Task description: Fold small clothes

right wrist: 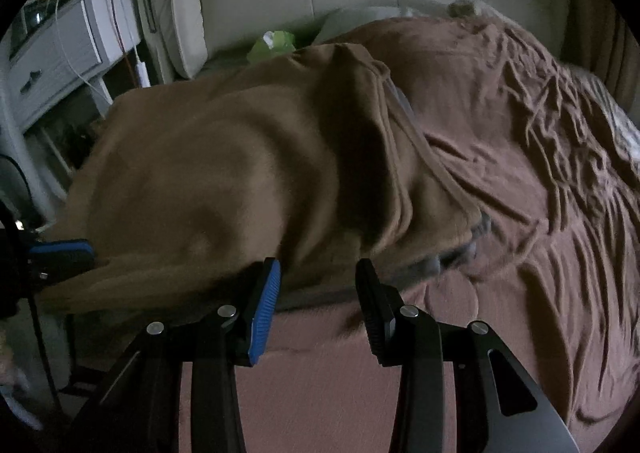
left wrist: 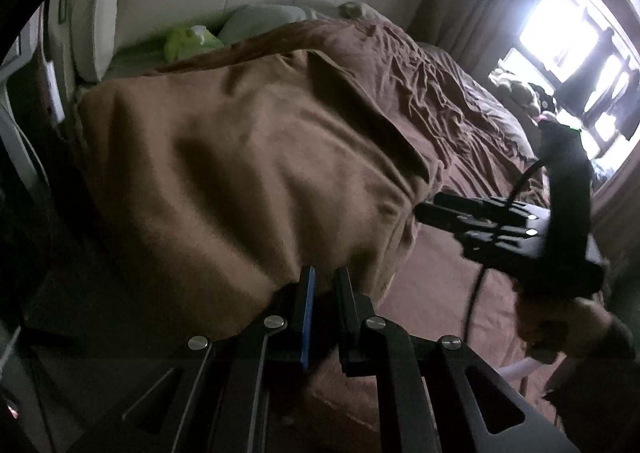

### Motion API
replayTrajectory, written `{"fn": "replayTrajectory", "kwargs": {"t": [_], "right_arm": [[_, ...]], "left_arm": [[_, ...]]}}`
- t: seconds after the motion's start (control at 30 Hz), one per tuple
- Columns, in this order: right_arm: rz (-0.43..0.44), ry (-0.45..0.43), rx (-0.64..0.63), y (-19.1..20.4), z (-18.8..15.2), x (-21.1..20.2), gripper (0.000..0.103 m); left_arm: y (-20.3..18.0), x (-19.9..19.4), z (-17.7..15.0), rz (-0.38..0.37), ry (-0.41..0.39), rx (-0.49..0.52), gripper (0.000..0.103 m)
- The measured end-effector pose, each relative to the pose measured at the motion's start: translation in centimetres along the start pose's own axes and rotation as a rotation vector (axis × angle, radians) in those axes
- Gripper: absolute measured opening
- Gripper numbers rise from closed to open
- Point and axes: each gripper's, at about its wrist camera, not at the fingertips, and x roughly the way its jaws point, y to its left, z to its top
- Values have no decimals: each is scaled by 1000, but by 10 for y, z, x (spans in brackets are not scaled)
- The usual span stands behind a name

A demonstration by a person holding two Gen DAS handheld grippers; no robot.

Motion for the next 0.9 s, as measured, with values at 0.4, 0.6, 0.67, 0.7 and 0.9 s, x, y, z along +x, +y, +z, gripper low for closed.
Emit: {"fn": "replayTrajectory", "kwargs": {"t": [0.4, 0.6, 0.67, 0.7, 0.9], "right_arm": [[-105, -22, 29, 7, -4, -121, 72], [-148, -65, 58, 18, -19, -196, 102], [-174, -83, 65, 21, -27, -219, 103], [-188, -86, 76, 21, -32, -232, 103], [-261, -87, 112, 29, -56, -286, 103]], "left_arm": [[-34, -66, 2, -20, -30, 26, 16], [-58, -105, -3, -11, -104, 51, 89], [-70, -123, -5, -18, -149, 73, 98], [-74, -127, -5, -23, -153, 81, 101], [-104, -158, -14, -55, -177, 156, 102]]}}
